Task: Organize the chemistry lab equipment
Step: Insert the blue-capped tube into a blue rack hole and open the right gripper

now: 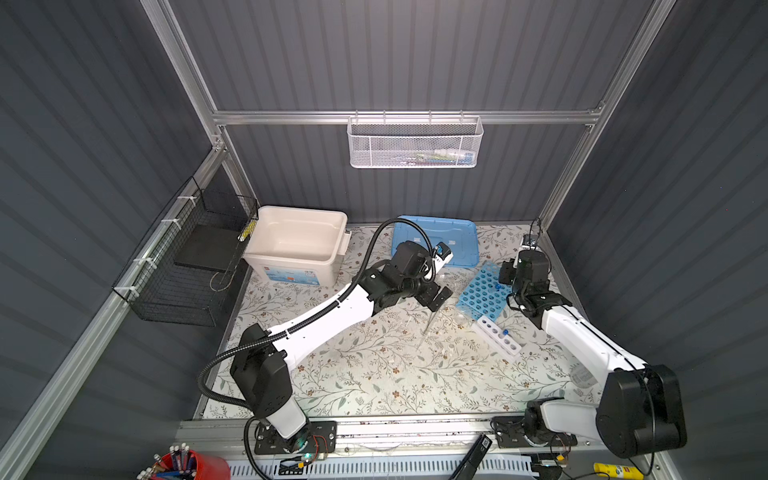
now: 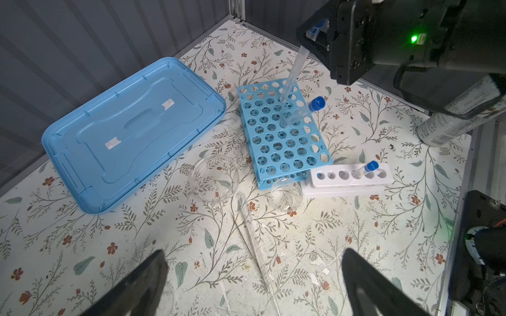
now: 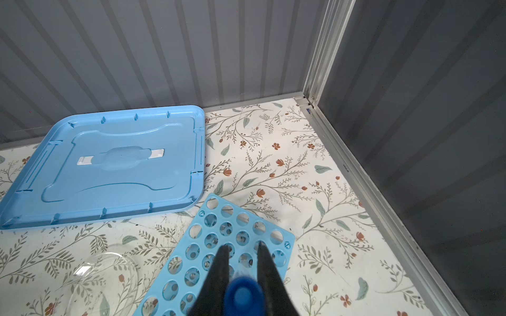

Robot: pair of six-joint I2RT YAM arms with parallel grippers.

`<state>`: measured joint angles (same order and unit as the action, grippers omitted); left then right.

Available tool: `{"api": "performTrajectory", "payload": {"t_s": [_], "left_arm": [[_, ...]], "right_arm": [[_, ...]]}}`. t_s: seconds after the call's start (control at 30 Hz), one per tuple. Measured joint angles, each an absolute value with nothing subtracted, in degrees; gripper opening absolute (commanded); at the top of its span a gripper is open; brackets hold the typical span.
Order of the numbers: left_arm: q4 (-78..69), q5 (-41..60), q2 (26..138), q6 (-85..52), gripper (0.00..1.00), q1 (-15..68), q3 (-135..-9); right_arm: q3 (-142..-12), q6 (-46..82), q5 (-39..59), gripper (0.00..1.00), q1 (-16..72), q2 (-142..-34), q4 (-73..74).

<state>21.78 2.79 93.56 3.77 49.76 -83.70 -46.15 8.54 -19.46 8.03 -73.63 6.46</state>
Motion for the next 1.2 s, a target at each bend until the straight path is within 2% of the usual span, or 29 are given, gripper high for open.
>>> {"api": "performTrajectory", "payload": {"t_s": [0.43,0.87,1.2], "left_arm": [[21.80,2.96,93.56,3.75,1.00,49.39,-83.70],[21.78,2.98,94.02,3.31,1.00,49.28,-83.66],[22.35,2.61,94.39,3.29,1.00,49.12,-83.50]], "right_arm": [[-43.90,8.29,-19.62,0.15,8.03,-76.14,10.04],[-41.06,7.86,-19.75,0.27,8.03,-75.77,11.20],[-40.62,7.94,-20.25,0.45,8.03,-72.84,10.52]]}}
